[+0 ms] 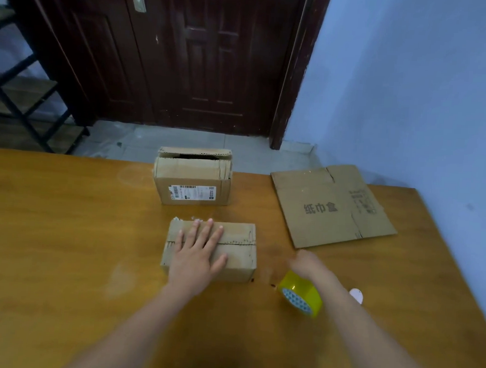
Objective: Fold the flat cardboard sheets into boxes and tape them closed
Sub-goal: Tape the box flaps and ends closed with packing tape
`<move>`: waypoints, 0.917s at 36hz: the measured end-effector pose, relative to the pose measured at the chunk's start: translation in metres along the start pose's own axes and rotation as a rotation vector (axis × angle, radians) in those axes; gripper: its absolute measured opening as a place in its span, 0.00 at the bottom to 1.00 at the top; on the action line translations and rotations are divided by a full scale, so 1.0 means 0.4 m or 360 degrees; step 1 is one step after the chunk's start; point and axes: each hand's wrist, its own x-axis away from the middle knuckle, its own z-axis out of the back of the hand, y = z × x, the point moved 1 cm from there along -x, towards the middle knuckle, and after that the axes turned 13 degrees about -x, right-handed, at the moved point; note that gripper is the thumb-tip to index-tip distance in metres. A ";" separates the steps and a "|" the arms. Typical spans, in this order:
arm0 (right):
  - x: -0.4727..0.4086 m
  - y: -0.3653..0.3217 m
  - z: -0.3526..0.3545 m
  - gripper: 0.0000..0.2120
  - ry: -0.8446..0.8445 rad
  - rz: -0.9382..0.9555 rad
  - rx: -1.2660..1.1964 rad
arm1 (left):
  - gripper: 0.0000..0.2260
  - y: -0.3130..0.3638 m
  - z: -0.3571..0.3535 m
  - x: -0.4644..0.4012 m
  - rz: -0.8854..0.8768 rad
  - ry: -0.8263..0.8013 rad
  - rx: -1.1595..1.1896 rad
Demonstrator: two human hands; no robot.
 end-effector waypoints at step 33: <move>0.009 -0.022 -0.101 0.07 0.0133 0.0014 0.0265 | 0.28 0.016 0.094 -0.021 0.0027 -0.0095 0.0211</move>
